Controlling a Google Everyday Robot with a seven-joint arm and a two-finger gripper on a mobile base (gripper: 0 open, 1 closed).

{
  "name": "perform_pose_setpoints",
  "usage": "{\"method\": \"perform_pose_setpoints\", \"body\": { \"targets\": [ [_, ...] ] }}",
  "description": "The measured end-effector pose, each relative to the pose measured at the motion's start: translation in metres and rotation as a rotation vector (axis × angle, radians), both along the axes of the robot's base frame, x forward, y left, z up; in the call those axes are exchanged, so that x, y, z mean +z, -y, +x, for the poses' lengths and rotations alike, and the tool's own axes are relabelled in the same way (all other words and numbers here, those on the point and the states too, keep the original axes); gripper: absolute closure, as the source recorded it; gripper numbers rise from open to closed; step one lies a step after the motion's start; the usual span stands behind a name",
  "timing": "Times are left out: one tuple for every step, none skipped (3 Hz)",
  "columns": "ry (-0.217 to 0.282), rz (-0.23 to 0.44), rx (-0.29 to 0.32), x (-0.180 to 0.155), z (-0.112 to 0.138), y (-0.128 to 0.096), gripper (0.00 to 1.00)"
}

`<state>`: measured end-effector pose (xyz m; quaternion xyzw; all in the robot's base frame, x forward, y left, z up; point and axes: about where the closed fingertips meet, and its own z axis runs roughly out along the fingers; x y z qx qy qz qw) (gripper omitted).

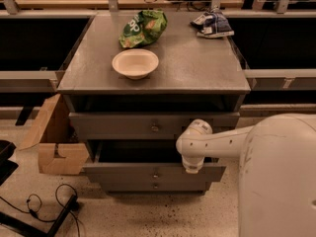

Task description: Open middle drawer

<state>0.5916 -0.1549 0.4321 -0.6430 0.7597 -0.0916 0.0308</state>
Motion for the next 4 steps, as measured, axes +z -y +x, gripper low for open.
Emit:
{"method": "perform_pose_setpoints", "body": {
  "targets": [
    [0.000, 0.000, 0.000, 0.0000, 0.0000, 0.0000, 0.51],
    [0.000, 0.000, 0.000, 0.0000, 0.0000, 0.0000, 0.28],
    [0.000, 0.000, 0.000, 0.0000, 0.0000, 0.0000, 0.06],
    [0.000, 0.000, 0.000, -0.0001, 0.0000, 0.0000, 0.00]
  ]
}}
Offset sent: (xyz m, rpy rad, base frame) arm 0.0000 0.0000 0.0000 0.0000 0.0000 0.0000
